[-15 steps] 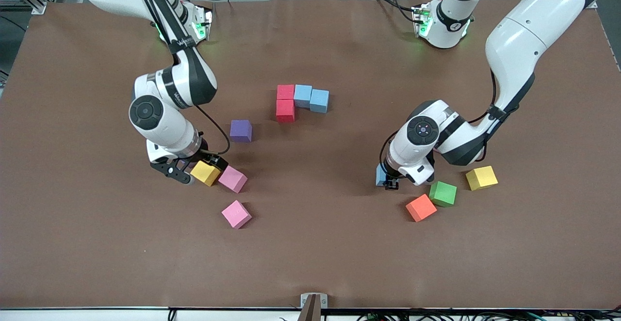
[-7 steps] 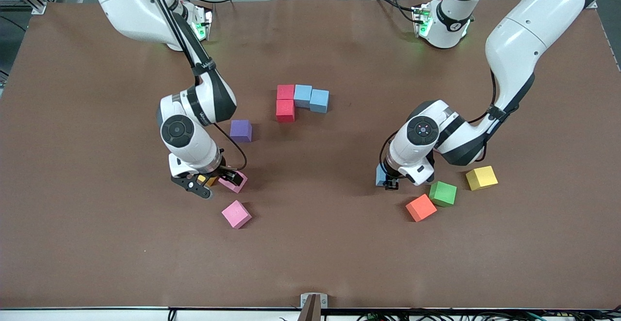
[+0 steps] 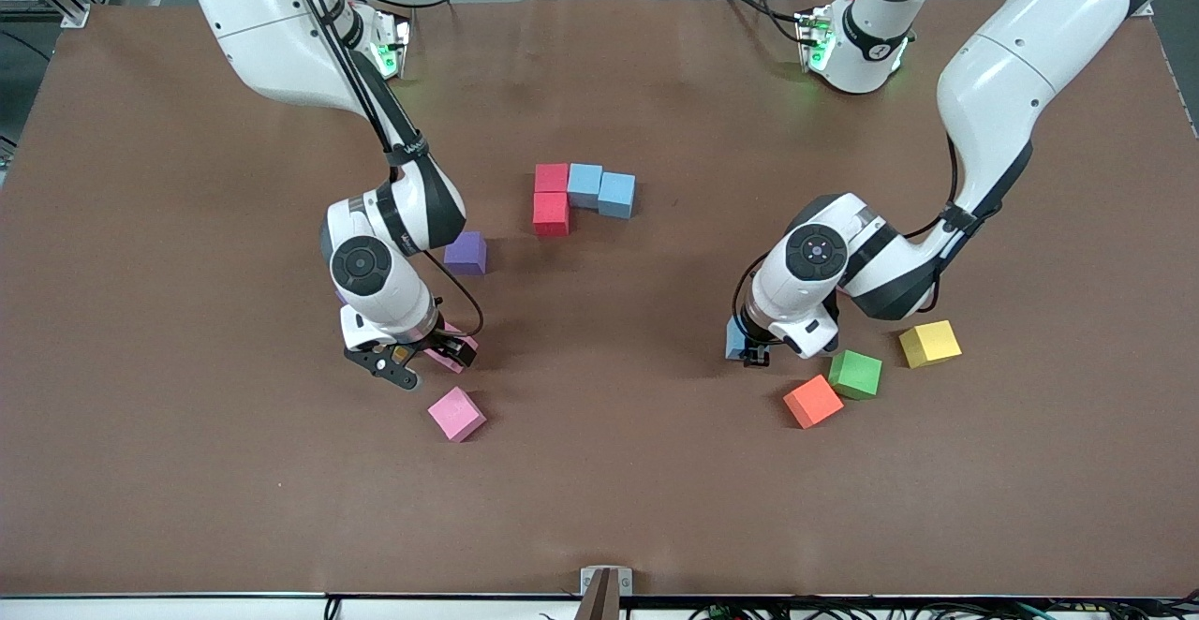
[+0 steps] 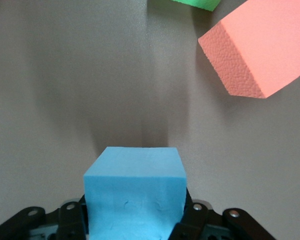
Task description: Arrange 11 blocks into digit 3
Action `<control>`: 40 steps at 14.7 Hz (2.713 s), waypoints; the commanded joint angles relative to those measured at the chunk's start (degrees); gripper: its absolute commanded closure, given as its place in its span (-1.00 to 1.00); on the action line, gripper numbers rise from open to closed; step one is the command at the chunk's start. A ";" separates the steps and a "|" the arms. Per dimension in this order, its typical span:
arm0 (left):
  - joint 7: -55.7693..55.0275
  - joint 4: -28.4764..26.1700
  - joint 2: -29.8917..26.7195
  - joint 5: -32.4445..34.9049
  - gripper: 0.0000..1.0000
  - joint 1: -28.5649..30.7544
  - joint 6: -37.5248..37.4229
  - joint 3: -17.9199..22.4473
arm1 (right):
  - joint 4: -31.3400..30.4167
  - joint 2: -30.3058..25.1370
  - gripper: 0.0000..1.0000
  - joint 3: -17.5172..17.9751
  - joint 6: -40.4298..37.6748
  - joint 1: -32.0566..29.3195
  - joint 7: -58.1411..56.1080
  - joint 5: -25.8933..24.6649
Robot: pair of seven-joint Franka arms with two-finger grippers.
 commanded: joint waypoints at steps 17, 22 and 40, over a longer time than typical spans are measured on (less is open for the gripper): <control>1.00 1.22 0.80 0.02 -0.10 -0.77 0.99 0.55 | -2.39 0.13 0.94 0.75 -0.09 5.93 -18.99 -0.86; 1.00 1.22 1.06 0.11 -0.10 -0.77 1.35 0.55 | -2.48 -0.92 0.94 1.53 -0.01 9.10 -19.18 -0.51; 1.00 1.22 1.15 0.54 -0.10 -0.77 1.35 0.55 | -13.12 -6.73 0.92 2.33 4.48 17.98 -11.36 2.75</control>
